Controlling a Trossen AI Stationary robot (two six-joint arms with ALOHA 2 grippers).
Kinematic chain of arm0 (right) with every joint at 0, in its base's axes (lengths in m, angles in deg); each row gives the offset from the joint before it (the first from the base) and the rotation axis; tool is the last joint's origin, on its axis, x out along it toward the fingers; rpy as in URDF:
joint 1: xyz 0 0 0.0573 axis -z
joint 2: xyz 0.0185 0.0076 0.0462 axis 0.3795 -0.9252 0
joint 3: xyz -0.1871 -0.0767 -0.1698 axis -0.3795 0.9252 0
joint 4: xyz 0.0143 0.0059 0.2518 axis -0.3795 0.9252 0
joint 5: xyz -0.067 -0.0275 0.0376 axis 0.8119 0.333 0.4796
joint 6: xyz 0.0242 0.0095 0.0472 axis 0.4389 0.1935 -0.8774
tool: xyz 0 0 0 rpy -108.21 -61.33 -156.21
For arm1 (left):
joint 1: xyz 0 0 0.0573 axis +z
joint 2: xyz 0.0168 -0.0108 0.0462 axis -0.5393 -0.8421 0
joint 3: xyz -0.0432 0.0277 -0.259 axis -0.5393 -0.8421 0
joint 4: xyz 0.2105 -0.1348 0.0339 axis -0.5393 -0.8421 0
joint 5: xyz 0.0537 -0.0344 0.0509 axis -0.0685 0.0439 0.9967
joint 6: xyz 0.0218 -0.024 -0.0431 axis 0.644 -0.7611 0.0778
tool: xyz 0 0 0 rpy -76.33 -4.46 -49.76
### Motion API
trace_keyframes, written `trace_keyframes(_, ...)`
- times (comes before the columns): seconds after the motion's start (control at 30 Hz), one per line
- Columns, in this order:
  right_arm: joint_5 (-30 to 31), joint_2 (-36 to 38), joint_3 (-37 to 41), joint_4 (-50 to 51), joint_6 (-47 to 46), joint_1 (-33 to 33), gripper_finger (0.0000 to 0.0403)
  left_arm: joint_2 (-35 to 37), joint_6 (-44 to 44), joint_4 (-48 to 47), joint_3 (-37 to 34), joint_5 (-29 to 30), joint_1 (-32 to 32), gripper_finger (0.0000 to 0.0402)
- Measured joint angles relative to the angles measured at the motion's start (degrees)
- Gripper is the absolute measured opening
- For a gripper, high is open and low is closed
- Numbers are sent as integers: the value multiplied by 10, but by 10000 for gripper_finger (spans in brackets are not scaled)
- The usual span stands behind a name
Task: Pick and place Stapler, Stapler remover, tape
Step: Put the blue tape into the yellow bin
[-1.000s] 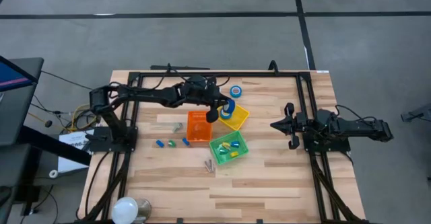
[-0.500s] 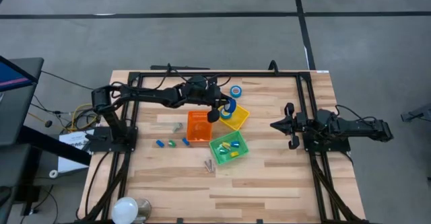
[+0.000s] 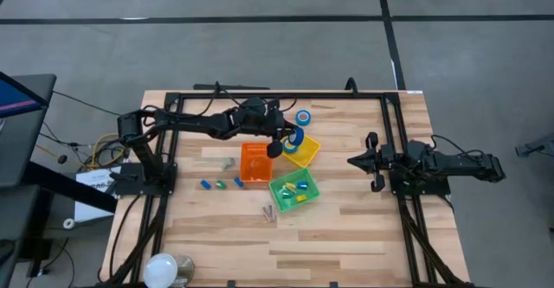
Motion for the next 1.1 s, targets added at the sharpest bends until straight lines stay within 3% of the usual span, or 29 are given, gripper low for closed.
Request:
trace_keyframes(0.37,0,0,0,0,0,0,1,-103,-30,31,-1,0,-3,35)
trace_keyframes(0.6,0,0,0,0,0,0,1,-121,-35,46,-1,0,-7,45)
trace_keyframes(1.1,0,0,0,0,0,0,1,-91,-57,46,-1,0,-11,212)
